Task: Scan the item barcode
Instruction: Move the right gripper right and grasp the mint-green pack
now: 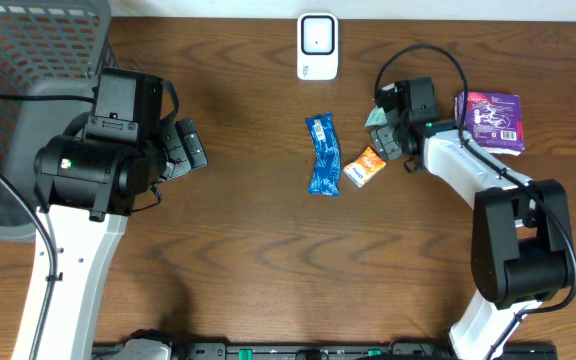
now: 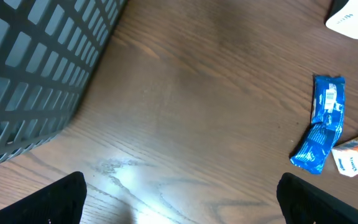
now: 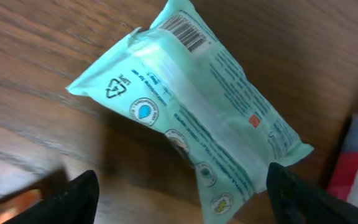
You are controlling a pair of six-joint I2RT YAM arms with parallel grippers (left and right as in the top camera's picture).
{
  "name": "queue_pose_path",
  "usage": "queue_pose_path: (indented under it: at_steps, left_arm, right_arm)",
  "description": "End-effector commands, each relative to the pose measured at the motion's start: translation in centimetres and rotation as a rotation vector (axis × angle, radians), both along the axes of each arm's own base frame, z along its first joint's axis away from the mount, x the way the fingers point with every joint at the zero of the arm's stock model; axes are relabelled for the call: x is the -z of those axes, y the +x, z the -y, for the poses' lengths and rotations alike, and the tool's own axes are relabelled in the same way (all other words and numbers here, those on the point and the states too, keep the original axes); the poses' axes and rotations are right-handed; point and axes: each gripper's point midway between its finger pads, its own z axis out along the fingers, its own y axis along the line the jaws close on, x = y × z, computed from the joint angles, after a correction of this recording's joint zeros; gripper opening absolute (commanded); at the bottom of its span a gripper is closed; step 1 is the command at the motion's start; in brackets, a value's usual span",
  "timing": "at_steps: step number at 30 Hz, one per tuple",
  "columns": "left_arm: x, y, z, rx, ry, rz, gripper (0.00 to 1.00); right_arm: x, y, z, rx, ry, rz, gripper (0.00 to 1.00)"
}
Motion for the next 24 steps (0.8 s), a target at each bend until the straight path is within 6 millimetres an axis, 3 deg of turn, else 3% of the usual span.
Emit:
queue_pose_path:
  at_steps: [1, 6, 14, 19, 24]
  left_arm:
    - [-0.4, -0.1, -0.4, -0.006, 0.016, 0.013, 0.98]
    - [-0.4, -0.1, -0.4, -0.006, 0.016, 0.013, 0.98]
    - [-0.4, -0.1, -0.4, -0.006, 0.016, 0.013, 0.98]
    - [-0.4, -0.1, -0.4, -0.006, 0.016, 0.013, 0.98]
    - [-0.4, -0.1, -0.4, -0.006, 0.016, 0.013, 0.98]
  right_arm:
    - [0.4, 0.4, 0.4, -0.030, -0.061, 0.016, 0.83]
    - [0.1, 1.5, 0.2, -0.035, -0.057, 0.063, 0.72]
    - [5.6, 0.3, 0.1, -0.047, -0.074, -0.050, 0.63]
    - [6.2, -0.1, 0.1, 0.000, -0.052, -0.068, 0.34]
    - [3.6, 1.0, -0.2, 0.143, 0.047, -0.014, 0.05]
